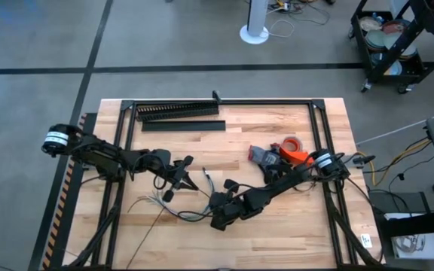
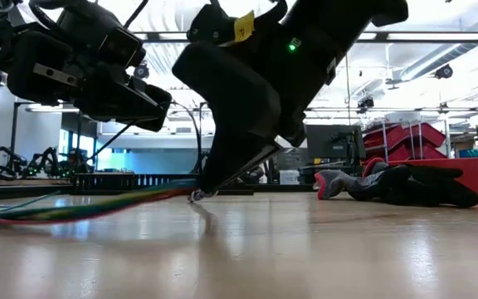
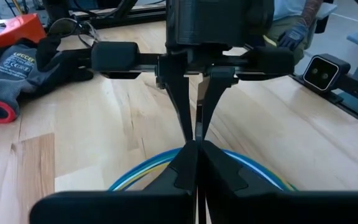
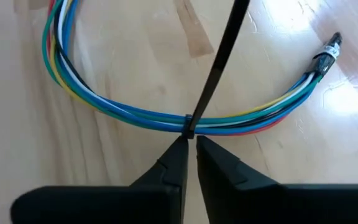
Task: Ziptie cables
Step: Wrap the black zip tie on the cable, then put the colored zip-tied cables into the black cable duct
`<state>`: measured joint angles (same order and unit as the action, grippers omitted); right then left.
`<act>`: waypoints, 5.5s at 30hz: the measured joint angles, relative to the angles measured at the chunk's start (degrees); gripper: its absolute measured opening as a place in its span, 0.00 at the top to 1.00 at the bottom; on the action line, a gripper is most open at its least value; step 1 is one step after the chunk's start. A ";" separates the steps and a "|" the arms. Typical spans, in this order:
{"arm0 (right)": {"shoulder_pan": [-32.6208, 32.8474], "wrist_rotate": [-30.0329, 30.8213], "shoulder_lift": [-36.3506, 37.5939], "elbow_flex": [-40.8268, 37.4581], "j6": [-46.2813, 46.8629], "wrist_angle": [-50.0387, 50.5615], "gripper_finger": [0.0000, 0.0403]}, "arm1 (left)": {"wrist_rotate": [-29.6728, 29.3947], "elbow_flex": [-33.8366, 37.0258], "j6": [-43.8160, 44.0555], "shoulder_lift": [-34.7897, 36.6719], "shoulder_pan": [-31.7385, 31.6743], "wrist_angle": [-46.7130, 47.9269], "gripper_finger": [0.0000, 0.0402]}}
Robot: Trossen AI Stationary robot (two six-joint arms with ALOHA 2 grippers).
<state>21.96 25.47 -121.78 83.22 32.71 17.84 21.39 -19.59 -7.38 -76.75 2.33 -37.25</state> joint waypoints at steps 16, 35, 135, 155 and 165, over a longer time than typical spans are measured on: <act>-0.76 -1.01 0.20 0.59 -0.68 -0.15 0.86 | -0.87 0.02 0.58 -0.72 0.00 0.76 1.00; -1.44 -0.79 -3.39 0.90 -1.05 -4.75 1.00 | -1.05 -0.02 5.46 -0.83 2.85 -11.22 1.00; -3.82 0.13 30.43 -8.92 -23.24 35.17 1.00 | -6.42 -42.51 -37.09 -26.85 -53.92 55.37 0.63; -2.96 0.09 30.42 -8.92 -20.57 32.08 1.00 | -13.63 -42.54 -33.54 -21.65 -52.68 61.30 1.00; -1.63 0.24 33.42 -8.10 -19.58 32.28 1.00 | -17.93 -46.86 -20.18 -5.99 -38.18 78.26 1.00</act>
<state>20.33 25.71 -88.36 75.12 13.13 50.11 3.46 -66.46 -27.56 -82.74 -35.85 41.01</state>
